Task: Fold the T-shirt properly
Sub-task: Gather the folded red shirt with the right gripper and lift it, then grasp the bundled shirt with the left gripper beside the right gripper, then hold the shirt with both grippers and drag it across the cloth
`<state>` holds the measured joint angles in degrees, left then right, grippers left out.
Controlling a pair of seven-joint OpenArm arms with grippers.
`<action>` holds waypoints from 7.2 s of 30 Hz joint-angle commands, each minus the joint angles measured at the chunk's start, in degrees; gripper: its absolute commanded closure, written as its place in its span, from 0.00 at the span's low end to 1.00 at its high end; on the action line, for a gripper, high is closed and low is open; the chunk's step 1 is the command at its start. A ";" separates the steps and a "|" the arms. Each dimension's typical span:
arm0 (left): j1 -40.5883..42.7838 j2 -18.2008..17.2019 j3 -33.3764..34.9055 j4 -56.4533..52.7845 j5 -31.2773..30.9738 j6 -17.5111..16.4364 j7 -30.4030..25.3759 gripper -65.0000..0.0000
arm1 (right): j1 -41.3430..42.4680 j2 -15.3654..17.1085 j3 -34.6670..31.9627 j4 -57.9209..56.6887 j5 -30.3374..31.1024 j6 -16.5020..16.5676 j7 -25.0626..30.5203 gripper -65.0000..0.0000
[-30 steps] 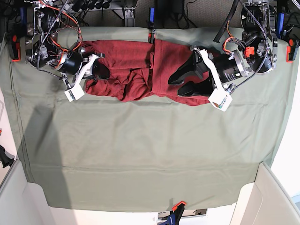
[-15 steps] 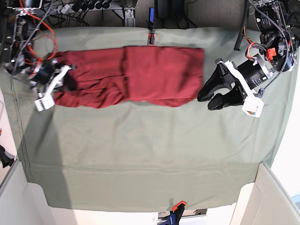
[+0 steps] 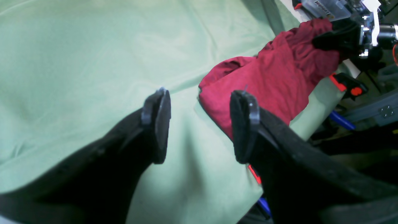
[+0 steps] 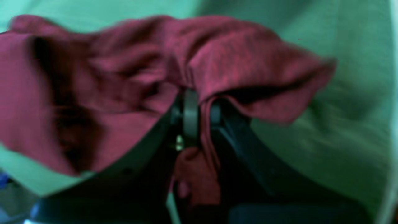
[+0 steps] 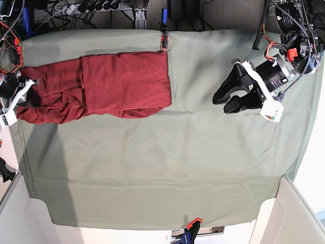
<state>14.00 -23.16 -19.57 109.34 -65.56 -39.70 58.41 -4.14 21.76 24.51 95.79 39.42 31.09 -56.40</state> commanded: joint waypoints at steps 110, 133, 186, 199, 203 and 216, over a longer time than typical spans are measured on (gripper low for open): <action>-15.93 -9.68 49.99 -6.16 36.52 -0.30 -14.53 1.00 | 11.41 -22.88 -19.67 -2.64 -18.05 -1.77 11.61 1.00; -16.06 -13.38 58.25 -6.12 37.35 -0.30 -14.47 1.00 | 11.26 -14.14 -31.50 -8.55 -22.25 -0.83 10.01 1.00; -35.74 -28.68 76.98 6.58 35.95 -0.30 -11.87 1.00 | 15.50 -14.16 -20.87 -3.04 -13.77 -0.90 7.96 1.00; -32.04 -22.71 75.93 -3.10 40.76 -0.30 -12.37 1.00 | 14.38 -14.16 -27.85 -10.08 -12.00 -0.85 5.25 1.00; -31.54 -24.68 75.69 -2.36 40.04 -0.30 -11.41 1.00 | 11.56 -14.21 -31.06 -9.99 -8.76 -0.81 4.90 1.00; -28.85 -25.29 65.29 -3.69 39.39 -0.30 -13.75 1.00 | 4.74 -14.19 -32.20 -2.49 -8.50 0.22 5.22 1.00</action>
<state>-13.98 -47.86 46.24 105.06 -25.65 -39.88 45.41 -0.16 7.57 -7.86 92.23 29.98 30.55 -51.75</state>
